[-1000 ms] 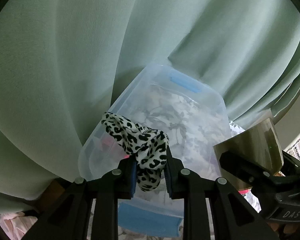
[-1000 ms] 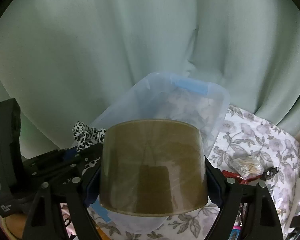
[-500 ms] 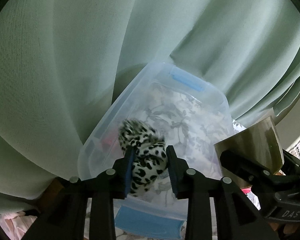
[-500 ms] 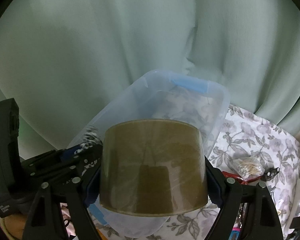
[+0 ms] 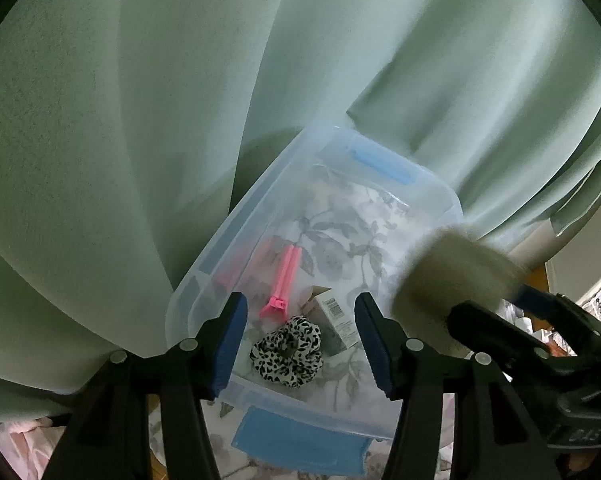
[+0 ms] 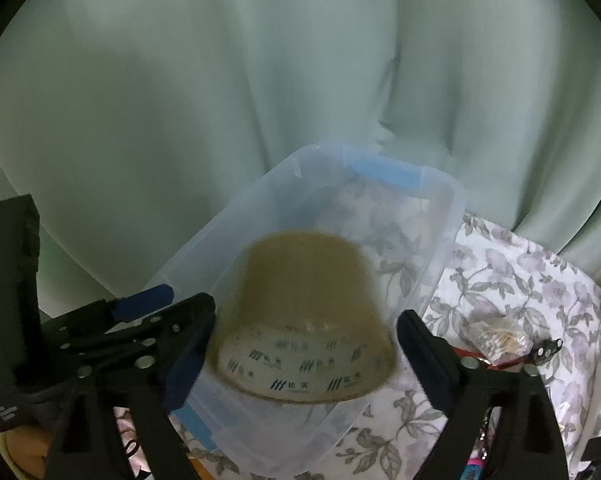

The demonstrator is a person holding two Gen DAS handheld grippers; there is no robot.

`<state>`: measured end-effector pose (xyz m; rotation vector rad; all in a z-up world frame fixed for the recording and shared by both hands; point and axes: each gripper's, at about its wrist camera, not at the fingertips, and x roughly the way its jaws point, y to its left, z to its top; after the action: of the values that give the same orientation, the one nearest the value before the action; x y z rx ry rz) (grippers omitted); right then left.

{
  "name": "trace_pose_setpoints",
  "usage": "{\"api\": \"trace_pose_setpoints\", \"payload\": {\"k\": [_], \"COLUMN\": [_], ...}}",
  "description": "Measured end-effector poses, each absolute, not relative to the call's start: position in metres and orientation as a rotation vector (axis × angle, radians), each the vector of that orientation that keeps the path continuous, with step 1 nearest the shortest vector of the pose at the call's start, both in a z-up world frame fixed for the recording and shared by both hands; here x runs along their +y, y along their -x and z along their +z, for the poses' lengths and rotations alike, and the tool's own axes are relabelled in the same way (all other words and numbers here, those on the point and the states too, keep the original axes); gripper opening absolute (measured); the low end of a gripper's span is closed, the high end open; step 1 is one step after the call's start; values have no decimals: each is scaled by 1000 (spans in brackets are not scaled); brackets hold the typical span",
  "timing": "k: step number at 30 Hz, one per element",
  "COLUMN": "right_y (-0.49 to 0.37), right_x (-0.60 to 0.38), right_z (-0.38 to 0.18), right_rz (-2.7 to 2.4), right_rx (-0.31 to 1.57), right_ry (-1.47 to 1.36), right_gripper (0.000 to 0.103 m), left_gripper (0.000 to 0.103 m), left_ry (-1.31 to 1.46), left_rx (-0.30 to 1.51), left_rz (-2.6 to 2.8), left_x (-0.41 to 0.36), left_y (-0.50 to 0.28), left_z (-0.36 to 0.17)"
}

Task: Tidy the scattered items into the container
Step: 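Open the right gripper to drop the brown tape roll into the box, then move both grippers away from the box toward the pile of bangles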

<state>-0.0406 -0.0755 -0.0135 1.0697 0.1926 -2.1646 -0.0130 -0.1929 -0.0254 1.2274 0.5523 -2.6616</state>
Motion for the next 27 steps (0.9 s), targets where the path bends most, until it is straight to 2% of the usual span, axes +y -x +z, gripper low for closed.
{"api": "trace_pose_setpoints", "payload": {"k": [20, 24, 27], "right_y": [31, 26, 22], "right_x": [-60, -54, -49], "right_z": [-8, -6, -4], "right_rz": [-2173, -2178, -2185], "right_rx": [155, 143, 132], "right_ry": [-1069, -1062, -1056], "right_gripper": [97, 97, 97], "left_gripper": [57, 66, 68], "left_ry": [-1212, -1202, -1198], "left_rx": [517, 498, 478], "left_rz": [-2681, -2681, -2678], "left_x": [-181, -176, -171], "left_y": [6, 4, 2], "left_z": [-17, -13, -11]}}
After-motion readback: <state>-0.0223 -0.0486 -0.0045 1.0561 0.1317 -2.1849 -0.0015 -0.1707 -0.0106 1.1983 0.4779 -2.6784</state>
